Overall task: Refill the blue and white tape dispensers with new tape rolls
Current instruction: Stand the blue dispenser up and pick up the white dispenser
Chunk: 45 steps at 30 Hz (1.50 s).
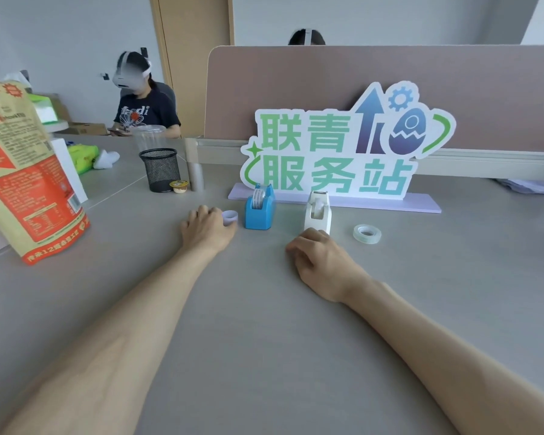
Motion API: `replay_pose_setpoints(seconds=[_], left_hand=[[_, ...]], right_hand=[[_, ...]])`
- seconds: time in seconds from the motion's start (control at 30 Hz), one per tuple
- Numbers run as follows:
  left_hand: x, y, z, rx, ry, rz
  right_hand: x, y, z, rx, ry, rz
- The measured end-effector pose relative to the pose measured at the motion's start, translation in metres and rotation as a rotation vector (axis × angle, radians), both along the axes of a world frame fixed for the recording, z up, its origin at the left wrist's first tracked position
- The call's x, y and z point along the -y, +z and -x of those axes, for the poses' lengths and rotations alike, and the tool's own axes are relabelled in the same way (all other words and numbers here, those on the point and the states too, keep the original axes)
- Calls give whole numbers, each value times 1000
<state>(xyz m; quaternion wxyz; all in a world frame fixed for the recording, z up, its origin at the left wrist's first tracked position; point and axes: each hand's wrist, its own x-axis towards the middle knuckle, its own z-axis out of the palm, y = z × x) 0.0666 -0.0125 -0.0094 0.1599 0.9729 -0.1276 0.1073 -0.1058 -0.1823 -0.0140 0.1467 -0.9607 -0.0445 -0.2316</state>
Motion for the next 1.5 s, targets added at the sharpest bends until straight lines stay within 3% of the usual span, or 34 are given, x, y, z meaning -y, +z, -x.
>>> replay_pose_setpoints(seconds=[0.17,0.33,0.6,0.77,1.0,1.17,1.33,1.4,1.5], left_hand=[[6,2,-8,-11,-1,29],[-4,-2,16,69,-63,76],[-17,-4,63,27,-177,22],[-25,-3,94,62,-286,27],[-27,-2,120,0,-422,64],[-26,6,127,-335,-533,431],[-24,6,129,-412,-647,527],[-23,7,130,-410,-653,512],[-21,8,130,-401,-667,531]], right_hand=[[1,1,-1,14,-7,-10],[5,6,-8,282,-216,-52],[10,17,-29,-24,-455,-178],[-2,22,-16,-32,-488,-202],[-6,20,50,-19,-254,-255],[2,23,82,-81,-64,-359],[8,27,79,-146,42,-558],[7,26,78,-162,63,-539],[6,28,77,-142,58,-338]])
